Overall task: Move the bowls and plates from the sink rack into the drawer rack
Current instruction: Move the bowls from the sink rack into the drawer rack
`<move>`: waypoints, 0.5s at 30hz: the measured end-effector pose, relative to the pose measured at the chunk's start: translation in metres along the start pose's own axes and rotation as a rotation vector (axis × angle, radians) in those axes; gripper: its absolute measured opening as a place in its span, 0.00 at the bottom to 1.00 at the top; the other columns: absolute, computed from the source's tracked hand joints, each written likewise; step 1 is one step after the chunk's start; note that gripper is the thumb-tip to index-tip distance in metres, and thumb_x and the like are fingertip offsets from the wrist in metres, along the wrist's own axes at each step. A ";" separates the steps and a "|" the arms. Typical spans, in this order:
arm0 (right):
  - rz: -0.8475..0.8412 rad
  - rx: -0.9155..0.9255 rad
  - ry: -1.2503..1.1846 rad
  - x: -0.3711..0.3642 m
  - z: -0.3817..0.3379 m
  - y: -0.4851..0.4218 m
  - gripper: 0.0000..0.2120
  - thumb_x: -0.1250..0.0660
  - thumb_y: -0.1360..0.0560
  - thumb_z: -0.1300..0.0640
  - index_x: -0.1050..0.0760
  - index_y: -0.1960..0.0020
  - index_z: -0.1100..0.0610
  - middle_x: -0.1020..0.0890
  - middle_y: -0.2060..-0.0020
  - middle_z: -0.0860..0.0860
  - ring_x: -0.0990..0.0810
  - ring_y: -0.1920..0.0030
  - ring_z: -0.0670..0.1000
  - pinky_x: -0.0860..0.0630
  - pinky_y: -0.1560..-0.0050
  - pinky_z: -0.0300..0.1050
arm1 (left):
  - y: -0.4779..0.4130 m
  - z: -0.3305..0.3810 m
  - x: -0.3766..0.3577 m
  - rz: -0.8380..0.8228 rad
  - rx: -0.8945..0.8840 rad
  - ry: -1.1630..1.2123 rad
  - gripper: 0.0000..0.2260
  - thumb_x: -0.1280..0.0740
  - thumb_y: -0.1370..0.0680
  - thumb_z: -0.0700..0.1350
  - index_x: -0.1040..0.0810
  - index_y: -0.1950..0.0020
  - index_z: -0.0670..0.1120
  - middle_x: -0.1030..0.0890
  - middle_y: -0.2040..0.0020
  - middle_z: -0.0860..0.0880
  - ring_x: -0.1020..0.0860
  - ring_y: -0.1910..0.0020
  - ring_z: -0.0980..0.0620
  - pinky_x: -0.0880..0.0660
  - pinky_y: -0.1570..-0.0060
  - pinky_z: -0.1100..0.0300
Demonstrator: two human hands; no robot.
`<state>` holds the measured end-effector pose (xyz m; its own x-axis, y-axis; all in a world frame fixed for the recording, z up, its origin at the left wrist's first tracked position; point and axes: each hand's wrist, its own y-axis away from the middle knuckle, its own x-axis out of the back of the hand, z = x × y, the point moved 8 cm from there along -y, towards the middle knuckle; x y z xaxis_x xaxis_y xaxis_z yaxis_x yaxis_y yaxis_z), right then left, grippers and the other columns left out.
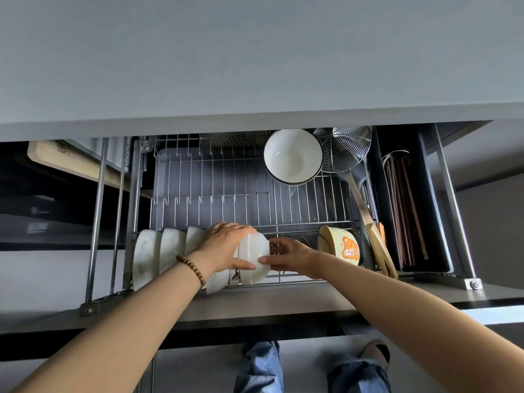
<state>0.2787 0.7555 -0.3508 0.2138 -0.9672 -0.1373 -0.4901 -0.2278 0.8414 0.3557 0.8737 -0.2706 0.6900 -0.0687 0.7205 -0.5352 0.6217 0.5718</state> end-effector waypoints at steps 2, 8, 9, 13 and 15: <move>-0.004 -0.003 0.003 0.000 0.000 0.000 0.28 0.24 0.31 0.57 0.31 0.34 0.57 0.24 0.39 0.56 0.22 0.40 0.56 0.20 0.44 0.46 | 0.000 0.000 -0.001 -0.007 0.002 0.000 0.36 0.29 0.33 0.63 0.36 0.28 0.53 0.32 0.29 0.54 0.35 0.30 0.53 0.44 0.31 0.58; 0.012 -0.020 0.025 0.009 -0.002 0.002 0.30 0.22 0.33 0.55 0.26 0.33 0.59 0.19 0.42 0.55 0.17 0.44 0.55 0.21 0.42 0.51 | 0.002 0.007 -0.005 -0.045 0.024 0.094 0.37 0.29 0.31 0.60 0.39 0.26 0.50 0.36 0.26 0.53 0.36 0.28 0.52 0.41 0.30 0.58; 0.025 -0.017 0.022 0.011 -0.003 0.004 0.30 0.22 0.33 0.56 0.26 0.34 0.59 0.18 0.42 0.55 0.17 0.45 0.54 0.20 0.42 0.50 | 0.001 0.010 -0.006 -0.043 0.026 0.107 0.37 0.29 0.30 0.59 0.39 0.26 0.50 0.37 0.26 0.53 0.36 0.28 0.52 0.42 0.30 0.58; 0.023 -0.021 0.022 0.011 -0.007 0.014 0.25 0.26 0.28 0.60 0.27 0.34 0.61 0.19 0.42 0.56 0.18 0.45 0.54 0.20 0.45 0.43 | -0.003 0.015 -0.008 -0.013 0.033 0.144 0.36 0.29 0.31 0.59 0.36 0.27 0.49 0.34 0.28 0.53 0.34 0.30 0.53 0.41 0.32 0.61; 0.022 -0.024 0.024 0.011 -0.008 0.016 0.25 0.27 0.28 0.59 0.27 0.33 0.60 0.19 0.41 0.55 0.19 0.43 0.54 0.20 0.44 0.44 | -0.003 0.012 -0.008 -0.007 0.051 0.128 0.36 0.29 0.31 0.61 0.36 0.27 0.50 0.34 0.27 0.54 0.34 0.30 0.53 0.40 0.31 0.59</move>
<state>0.2800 0.7419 -0.3342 0.2236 -0.9688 -0.1066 -0.4745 -0.2038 0.8563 0.3458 0.8632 -0.2737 0.7484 0.0289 0.6626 -0.5520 0.5809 0.5982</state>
